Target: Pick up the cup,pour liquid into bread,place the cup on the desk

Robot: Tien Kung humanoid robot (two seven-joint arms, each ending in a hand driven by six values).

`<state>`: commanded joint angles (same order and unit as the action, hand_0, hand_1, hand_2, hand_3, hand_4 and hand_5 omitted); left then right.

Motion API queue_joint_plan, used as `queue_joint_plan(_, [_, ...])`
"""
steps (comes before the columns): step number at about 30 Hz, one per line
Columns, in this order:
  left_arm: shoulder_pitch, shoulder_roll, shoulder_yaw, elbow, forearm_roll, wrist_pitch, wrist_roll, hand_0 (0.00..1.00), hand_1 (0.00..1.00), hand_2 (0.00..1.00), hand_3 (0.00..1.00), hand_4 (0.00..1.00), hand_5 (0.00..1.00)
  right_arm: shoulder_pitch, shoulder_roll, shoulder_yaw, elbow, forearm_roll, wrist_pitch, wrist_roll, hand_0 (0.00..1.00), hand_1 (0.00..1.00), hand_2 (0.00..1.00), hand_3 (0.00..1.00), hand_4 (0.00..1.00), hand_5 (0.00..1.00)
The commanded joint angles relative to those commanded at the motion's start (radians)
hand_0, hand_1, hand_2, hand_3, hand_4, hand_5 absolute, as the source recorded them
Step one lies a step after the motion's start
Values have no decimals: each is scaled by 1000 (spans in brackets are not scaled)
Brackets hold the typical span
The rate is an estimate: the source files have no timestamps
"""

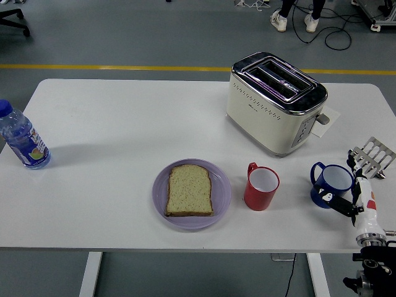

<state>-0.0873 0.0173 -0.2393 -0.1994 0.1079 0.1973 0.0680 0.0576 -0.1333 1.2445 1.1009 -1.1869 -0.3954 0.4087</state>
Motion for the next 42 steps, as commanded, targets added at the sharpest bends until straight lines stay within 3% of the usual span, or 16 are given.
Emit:
queue_joint_plan(2, [0, 0, 0, 0, 0, 0, 0, 633, 641, 652, 503, 240, 862, -2, -1, 1, 12, -3, 0, -1, 988, 910, 998, 998, 947, 2])
queue_joint_plan(4, [2, 0, 3, 0, 2, 0, 0, 633, 641, 652, 503, 240, 862, -21, -15, 24, 90, -46, -5, -16, 988, 910, 998, 998, 947, 2])
queue_joint_plan(12, [7, 0, 11, 0, 0, -1, 0, 633, 641, 652, 503, 240, 861, -36, -33, 64, 272, -103, -26, -28, 990, 911, 998, 998, 950, 2])
queue_joint_plan(21, [9, 0, 15, 1, -2, -1, 0, 634, 641, 650, 503, 240, 862, -36, -36, 120, 369, -49, -25, -27, 957, 877, 962, 998, 928, 35])
queue_joint_plan(24, [9, 0, 16, 1, -2, -1, 0, 634, 641, 650, 503, 240, 862, -34, -33, 134, 363, 60, 32, -25, 957, 877, 962, 998, 928, 35])
queue_joint_plan(25, [9, 0, 16, 1, -2, -1, 0, 633, 641, 652, 504, 240, 862, -35, -33, 135, 361, 104, 48, -20, 882, 785, 868, 866, 878, 171])
queue_joint_plan(30, [7, 0, 8, 0, -2, -1, 0, 633, 641, 652, 504, 240, 862, -44, -19, 156, 361, 311, 136, 33, 882, 785, 868, 866, 878, 171])
queue_joint_plan(31, [7, 0, 5, 0, -1, -1, 0, 634, 641, 652, 504, 240, 862, -44, -16, 162, 359, 357, 152, 40, 787, 672, 704, 656, 794, 204])
queue_joint_plan(35, [3, 0, 4, 0, 3, -1, 0, 634, 641, 652, 504, 240, 862, -39, -12, 186, 341, 526, 158, 83, 787, 672, 704, 656, 794, 204])
queue_joint_plan(36, [3, 0, 5, 0, 2, -1, 0, 634, 641, 652, 504, 240, 862, -39, -9, 200, 335, 571, 172, 79, 787, 672, 704, 656, 794, 204])
queue_joint_plan(37, [2, 0, 5, 0, 1, -1, 0, 635, 641, 651, 504, 239, 861, -38, -8, 208, 331, 610, 180, 76, 729, 630, 666, 612, 733, 226])
queue_joint_plan(42, [1, -1, 4, 0, 1, -1, 0, 635, 641, 651, 504, 239, 861, -38, -3, 274, 305, 817, 249, -43, 729, 630, 666, 612, 733, 226])
